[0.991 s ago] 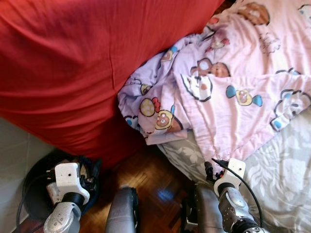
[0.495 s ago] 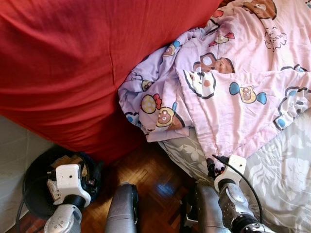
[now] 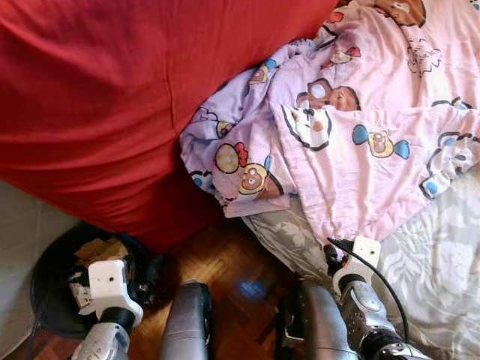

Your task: Clean up the room

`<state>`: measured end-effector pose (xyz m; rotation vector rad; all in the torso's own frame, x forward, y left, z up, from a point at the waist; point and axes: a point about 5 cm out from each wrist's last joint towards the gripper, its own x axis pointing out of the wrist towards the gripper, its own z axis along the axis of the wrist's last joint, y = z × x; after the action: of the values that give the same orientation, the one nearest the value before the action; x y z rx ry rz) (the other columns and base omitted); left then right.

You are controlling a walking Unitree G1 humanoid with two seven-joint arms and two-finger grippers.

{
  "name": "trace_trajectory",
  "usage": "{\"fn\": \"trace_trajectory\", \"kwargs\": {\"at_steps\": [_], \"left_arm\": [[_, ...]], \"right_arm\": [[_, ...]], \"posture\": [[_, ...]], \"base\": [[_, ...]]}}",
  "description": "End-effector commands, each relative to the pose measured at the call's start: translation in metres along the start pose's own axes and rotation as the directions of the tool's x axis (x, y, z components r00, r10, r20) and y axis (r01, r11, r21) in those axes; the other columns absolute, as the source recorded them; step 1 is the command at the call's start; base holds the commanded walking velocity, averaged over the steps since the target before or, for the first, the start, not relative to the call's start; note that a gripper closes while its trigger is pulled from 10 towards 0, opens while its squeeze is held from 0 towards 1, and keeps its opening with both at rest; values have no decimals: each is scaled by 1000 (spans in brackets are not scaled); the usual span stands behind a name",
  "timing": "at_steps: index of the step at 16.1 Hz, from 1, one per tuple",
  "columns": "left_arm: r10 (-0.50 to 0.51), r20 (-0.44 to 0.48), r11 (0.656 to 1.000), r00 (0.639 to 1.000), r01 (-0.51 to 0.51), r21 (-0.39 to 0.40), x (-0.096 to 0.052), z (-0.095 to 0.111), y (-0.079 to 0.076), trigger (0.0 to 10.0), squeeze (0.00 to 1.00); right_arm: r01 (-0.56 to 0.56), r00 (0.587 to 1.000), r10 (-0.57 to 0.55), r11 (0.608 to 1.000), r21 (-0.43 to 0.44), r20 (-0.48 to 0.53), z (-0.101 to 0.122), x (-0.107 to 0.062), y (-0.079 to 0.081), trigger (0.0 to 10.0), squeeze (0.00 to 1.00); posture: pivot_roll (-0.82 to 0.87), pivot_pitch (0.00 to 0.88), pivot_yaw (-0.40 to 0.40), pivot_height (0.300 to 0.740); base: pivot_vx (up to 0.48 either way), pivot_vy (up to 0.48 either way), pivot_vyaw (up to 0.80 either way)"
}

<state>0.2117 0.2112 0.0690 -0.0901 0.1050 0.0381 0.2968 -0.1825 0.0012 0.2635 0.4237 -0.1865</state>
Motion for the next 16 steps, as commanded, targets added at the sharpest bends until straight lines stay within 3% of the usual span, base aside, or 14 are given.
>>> {"fn": "trace_trajectory", "kwargs": {"at_steps": [1, 8, 13, 14, 15, 16], "left_arm": [[22, -43, 1000, 999, -22, -16, -8, -8, 3, 10000, 0], [9, -75, 999, 997, -11, -30, -16, -15, -6, 10000, 0], [10, -81, 999, 997, -13, -29, -18, -16, -6, 10000, 0], [13, -81, 1000, 997, -15, -27, -18, -15, -5, 10000, 0], [14, -81, 1000, 997, -16, -26, -16, -16, -4, 10000, 0], [14, -81, 1000, 997, -16, -27, -15, -16, -4, 10000, 0]], "right_arm": [[19, 997, -19, 1000, -3, -78, -23, -9, -6, 0, 0], [6, 986, -8, 1000, -11, -169, -50, -19, -2, 0, 0], [2, 990, -1, 1000, 2, -138, -47, -19, -1, 0, 0], [1, 996, 0, 1000, 16, -89, -39, -16, 0, 10000, 0], [-1, 999, 2, 999, 40, -45, -32, -14, 0, 10000, 0], [1, 1000, 1, 999, 52, -29, -29, -13, 0, 10000, 161]], "posture": [[182, 439, 31, 637], [181, 455, 27, 637], [181, 463, 26, 637], [181, 460, 26, 637], [177, 454, 24, 637], [174, 449, 23, 637]], "base": [[0, 0, 0], [0, 0, 0], [0, 0, 0], [0, 0, 0], [0, 0, 0], [0, 0, 0]]}}
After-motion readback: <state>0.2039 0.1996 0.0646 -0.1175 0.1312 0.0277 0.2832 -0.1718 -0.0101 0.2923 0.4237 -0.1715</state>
